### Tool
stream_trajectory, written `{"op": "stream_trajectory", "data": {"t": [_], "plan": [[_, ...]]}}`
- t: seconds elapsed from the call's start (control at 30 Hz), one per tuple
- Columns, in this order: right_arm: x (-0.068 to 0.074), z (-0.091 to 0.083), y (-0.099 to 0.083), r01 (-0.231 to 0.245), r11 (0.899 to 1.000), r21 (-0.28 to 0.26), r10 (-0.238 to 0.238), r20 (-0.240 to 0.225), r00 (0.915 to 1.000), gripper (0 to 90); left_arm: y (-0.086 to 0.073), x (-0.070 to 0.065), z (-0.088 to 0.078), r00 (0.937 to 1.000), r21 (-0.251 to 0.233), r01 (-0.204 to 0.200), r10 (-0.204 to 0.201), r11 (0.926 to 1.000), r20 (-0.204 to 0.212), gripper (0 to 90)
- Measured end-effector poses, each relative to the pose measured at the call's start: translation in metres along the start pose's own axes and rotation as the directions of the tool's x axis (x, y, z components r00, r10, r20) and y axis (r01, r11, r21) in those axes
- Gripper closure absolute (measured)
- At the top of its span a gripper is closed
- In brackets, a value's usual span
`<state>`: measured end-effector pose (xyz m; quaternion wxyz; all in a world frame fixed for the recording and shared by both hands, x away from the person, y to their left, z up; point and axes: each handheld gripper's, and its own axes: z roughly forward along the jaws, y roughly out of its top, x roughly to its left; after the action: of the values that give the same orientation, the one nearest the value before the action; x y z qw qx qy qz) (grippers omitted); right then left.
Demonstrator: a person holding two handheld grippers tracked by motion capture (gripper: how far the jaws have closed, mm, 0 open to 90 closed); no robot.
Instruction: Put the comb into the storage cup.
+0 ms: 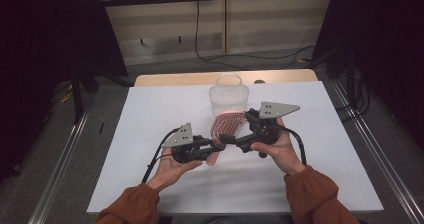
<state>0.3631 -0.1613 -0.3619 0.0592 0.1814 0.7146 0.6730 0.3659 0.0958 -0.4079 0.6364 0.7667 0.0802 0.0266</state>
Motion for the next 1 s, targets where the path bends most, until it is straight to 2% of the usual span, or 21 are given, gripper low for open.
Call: {"op": "stream_trajectory", "data": {"t": [0.03, 0.17, 0.3, 0.4, 0.6, 0.73, 1.0], "plan": [[0.0006, 0.0002, 0.0003, 0.004, 1.0, 0.001, -0.004, -0.007, 1.0, 21.9, 0.0006, -0.0006, -0.0008, 0.9998, 0.006, -0.016, 0.016, 0.9999, -0.014, 80.9], [0.0015, 0.0009, 0.0003, 0.016, 1.0, 0.003, -0.016, -0.026, 0.9995, 29.0, -0.0021, 0.001, -0.0008, 1.0, 0.001, 0.004, -0.004, 1.0, 0.005, 80.9], [0.0014, 0.0031, -0.0013, 0.015, 1.0, 0.01, -0.015, -0.027, 0.9995, 30.8, -0.0029, 0.0009, 0.0003, 1.0, 0.014, -0.002, 0.002, 0.9999, 0.001, 80.9], [0.0007, 0.003, -0.0019, 0.008, 1.0, 0.001, -0.008, -0.038, 0.9993, 39.6, -0.0028, 0.0014, -0.0001, 1.0, 0.015, 0.0, 0.0, 0.9999, 0.002, 80.9], [0.0011, 0.0052, -0.0048, 0.008, 1.0, 0.012, -0.007, -0.065, 0.9978, 49.7, -0.0034, 0.0023, 0.0008, 0.9998, 0.033, 0.004, -0.005, 0.9994, 0.02, 80.8], [0.0028, 0.0064, -0.0043, 0.011, 1.0, 0.011, -0.01, -0.082, 0.9966, 53.7, -0.0034, 0.0024, 0.0002, 0.9998, 0.039, 0.003, -0.004, 0.9992, 0.019, 80.5], [0.0022, 0.0058, -0.0041, 0.014, 1.0, 0.017, -0.012, -0.078, 0.9968, 59.3, -0.0043, 0.0033, 0.0013, 0.9998, 0.039, 0.016, -0.017, 0.9991, 0.007, 78.8]]}}
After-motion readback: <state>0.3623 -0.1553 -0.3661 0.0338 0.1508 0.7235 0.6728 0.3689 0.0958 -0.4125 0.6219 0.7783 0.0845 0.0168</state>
